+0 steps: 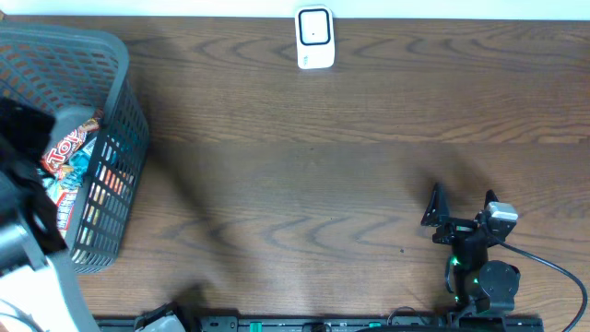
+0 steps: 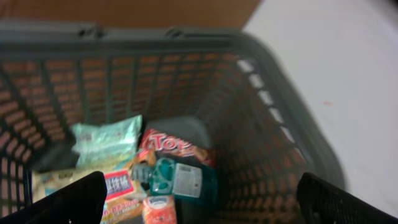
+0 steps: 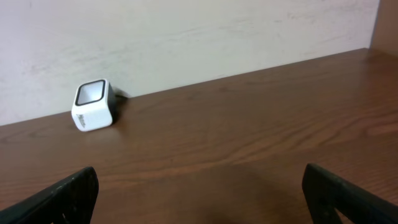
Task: Scan the item barcode
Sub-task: 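Move the left gripper into the grey basket toward the items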
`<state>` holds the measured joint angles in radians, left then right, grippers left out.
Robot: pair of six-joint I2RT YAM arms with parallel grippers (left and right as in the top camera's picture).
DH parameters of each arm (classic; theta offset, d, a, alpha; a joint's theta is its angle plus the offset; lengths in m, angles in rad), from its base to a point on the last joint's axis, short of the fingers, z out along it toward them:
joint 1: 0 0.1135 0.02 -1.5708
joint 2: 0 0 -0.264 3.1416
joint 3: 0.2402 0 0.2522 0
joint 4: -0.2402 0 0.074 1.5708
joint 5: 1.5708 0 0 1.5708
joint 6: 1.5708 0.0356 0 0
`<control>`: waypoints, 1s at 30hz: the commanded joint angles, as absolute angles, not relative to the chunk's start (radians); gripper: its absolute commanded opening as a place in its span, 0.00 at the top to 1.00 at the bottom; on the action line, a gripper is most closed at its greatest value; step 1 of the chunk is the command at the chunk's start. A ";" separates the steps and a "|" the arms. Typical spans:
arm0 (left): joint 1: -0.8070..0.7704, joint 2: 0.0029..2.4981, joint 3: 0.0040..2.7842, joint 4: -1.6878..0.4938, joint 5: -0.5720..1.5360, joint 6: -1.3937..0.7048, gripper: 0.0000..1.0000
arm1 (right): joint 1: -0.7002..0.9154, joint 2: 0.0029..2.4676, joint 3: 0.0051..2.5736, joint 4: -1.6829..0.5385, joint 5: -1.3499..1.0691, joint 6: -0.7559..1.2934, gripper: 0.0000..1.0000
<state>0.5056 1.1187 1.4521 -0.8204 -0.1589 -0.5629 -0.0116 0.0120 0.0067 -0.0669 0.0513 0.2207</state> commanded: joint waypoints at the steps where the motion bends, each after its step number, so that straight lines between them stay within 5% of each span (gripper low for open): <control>1: 0.617 1.221 1.460 -0.826 0.025 -0.635 0.02 | -0.006 0.007 0.006 -0.070 0.051 0.231 0.01; 18: 0.673 1.671 1.460 -0.905 0.382 -0.631 0.02 | -0.006 0.007 0.006 -0.070 0.051 0.231 0.01; 30: 0.557 1.764 1.460 -0.912 0.403 -0.550 0.02 | -0.006 0.007 0.006 -0.070 0.051 0.231 0.01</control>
